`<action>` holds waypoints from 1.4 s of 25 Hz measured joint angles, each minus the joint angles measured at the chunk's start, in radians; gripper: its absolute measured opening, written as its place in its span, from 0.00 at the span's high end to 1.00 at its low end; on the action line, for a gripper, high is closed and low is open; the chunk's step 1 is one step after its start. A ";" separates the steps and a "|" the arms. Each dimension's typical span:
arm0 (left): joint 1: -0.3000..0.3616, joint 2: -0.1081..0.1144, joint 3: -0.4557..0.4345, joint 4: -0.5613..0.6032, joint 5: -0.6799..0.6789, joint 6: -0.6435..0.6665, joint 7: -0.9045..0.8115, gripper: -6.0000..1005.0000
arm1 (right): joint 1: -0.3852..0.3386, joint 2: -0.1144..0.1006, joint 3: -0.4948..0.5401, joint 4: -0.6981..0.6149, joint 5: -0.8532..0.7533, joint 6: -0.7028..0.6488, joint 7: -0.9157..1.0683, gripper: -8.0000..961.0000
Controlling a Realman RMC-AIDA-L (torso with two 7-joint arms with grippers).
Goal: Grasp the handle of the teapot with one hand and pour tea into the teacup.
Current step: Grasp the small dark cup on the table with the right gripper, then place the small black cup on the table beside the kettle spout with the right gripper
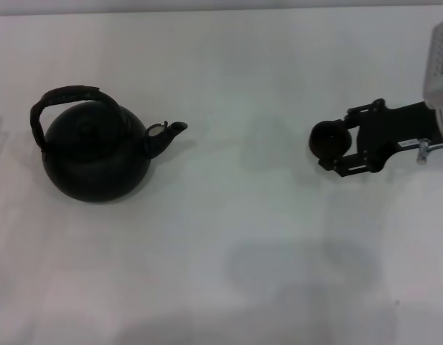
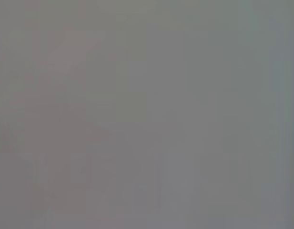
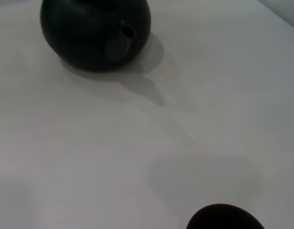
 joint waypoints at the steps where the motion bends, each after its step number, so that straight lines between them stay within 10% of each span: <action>1: 0.000 0.000 0.000 0.000 0.000 0.000 0.000 0.12 | 0.005 0.001 -0.009 0.000 0.002 0.000 0.003 0.25; 35: -0.003 0.000 0.027 0.000 0.002 0.000 0.000 0.12 | 0.083 0.006 -0.380 -0.009 0.056 -0.214 0.110 0.26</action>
